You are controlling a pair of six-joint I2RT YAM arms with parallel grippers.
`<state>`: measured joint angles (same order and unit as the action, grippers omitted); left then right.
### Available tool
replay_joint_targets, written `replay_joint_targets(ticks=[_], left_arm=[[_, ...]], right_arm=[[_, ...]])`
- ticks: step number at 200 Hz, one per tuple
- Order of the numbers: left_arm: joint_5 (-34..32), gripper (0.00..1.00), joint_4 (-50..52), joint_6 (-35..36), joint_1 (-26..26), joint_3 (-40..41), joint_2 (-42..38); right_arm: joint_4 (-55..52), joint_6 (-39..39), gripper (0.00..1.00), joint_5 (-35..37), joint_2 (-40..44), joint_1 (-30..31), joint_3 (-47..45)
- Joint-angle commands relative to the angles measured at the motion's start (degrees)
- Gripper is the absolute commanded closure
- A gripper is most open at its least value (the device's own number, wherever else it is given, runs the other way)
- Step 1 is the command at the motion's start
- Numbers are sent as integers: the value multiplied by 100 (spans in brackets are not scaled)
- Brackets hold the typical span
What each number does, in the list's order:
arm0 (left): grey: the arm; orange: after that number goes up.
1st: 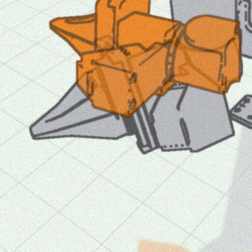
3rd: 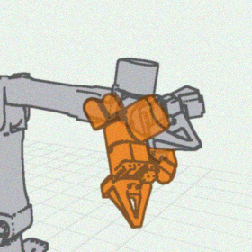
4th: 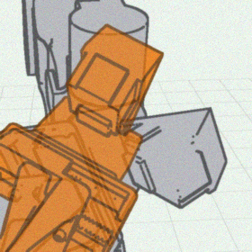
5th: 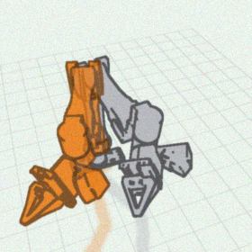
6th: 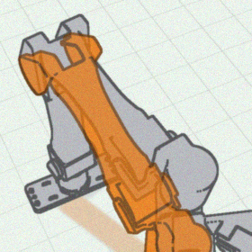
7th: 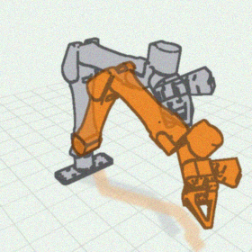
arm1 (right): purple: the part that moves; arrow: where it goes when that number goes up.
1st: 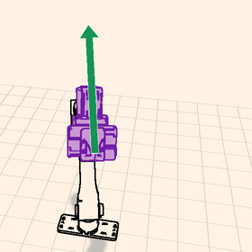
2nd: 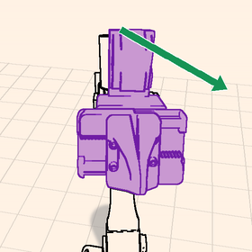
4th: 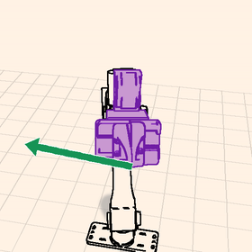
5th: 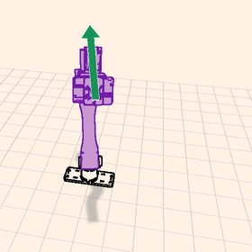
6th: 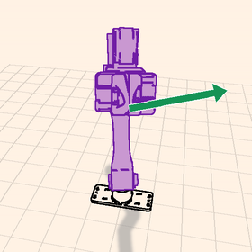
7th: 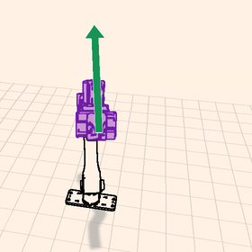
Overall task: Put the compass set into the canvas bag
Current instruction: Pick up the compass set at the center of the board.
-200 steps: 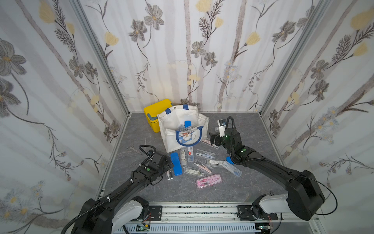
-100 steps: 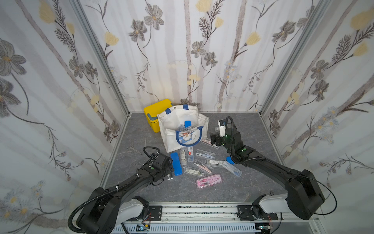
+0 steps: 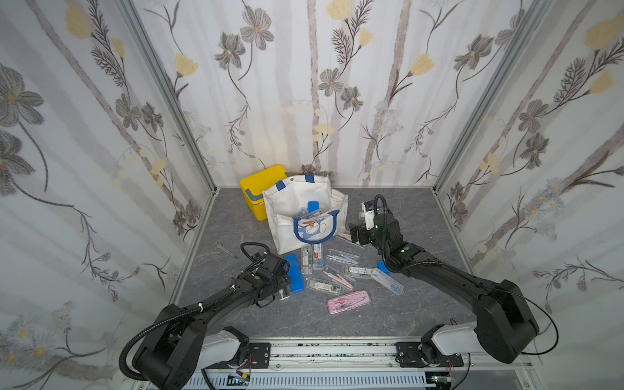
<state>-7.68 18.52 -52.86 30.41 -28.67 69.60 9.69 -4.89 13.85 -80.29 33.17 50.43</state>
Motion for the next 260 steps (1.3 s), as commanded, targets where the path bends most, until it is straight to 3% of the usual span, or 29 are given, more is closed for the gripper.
replay_joint_targets(ticks=[1, 45, 122, 206, 260], left_arm=[[-40, 16, 2, 21, 33, -83, 100], [-215, 25, 218, 38, 123, -205, 475], [-326, 26, 395, 170, 333, -592, 1235], [-473, 47, 416, 125, 545, -768, 1671], [-713, 54, 198, 214, 633, -772, 1499]], right_arm=[[82, 1, 1, -7, -35, -12, 2], [68, 5, 0, -20, -70, -18, 6], [84, 19, 1, -54, -148, -14, 2], [77, 21, 0, -41, -206, -25, 4], [70, 15, 1, -55, -240, -34, 15]])
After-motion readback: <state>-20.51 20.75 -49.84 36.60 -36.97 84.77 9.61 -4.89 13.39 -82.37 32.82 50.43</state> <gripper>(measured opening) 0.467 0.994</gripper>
